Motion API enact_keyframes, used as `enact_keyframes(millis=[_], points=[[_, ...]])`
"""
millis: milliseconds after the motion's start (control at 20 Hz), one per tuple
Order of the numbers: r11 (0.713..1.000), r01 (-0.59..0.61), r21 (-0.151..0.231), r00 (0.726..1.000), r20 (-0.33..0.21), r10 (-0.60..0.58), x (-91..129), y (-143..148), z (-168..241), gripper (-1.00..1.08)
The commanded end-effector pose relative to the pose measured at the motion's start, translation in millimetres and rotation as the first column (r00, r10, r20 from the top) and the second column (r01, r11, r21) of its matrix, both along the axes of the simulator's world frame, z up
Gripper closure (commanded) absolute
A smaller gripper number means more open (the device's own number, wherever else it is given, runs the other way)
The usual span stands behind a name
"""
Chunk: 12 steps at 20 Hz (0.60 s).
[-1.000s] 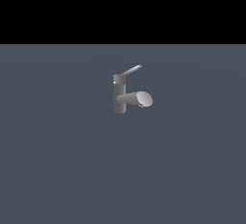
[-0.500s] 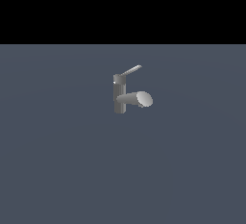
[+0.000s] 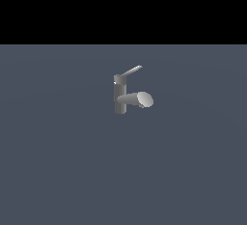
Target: Turn on the faucet by rotating a designated handle.
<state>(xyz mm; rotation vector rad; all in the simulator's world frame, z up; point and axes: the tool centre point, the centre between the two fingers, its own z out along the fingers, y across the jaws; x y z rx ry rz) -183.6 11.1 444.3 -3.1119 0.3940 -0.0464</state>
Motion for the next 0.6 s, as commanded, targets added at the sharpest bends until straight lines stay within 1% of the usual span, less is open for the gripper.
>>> enact_keyframes(millis=[0, 250, 550], points=[[0.999, 0.054, 0.002, 0.999, -0.002, -0.054, 16.5, 6.1, -13.9, 1.08], [0.986, 0.167, 0.005, 0.986, -0.005, -0.167, 52.9, 15.6, -42.6, 1.08], [0.956, 0.293, 0.008, 0.956, -0.009, -0.293, 95.7, 21.1, -75.5, 1.08]])
